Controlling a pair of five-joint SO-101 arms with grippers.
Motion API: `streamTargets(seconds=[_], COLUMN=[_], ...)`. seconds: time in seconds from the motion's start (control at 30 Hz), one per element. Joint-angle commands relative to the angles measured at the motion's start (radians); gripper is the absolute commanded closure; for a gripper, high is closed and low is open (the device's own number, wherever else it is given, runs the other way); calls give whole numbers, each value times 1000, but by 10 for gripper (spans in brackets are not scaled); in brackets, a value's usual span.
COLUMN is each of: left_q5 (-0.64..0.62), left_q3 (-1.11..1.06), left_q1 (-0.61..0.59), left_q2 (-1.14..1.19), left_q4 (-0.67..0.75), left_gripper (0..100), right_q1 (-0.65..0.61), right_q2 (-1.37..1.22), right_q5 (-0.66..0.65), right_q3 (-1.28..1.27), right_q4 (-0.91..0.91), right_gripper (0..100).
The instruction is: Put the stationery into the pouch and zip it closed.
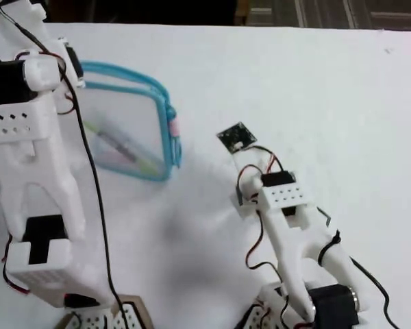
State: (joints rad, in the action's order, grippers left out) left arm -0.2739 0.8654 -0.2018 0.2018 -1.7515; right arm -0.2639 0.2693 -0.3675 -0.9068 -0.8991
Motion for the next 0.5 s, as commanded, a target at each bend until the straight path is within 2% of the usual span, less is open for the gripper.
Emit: streamTargets(seconds=[0.0,0.2,0.47], left_q5=[-3,-3,-3], left_q3=[-31,-31,-31], left_q1=[-4,-4,-4], left_q2=[2,2,2], left_q4=[-6,-6,-5], left_gripper=[977,977,977], right_q1=[4,4,27], right_q2=[-61,-35,-91], right_q5=[6,3,-112], right_q3=[23,55,51], right_q4=[-1,-2,-1], right_gripper=[858,858,861])
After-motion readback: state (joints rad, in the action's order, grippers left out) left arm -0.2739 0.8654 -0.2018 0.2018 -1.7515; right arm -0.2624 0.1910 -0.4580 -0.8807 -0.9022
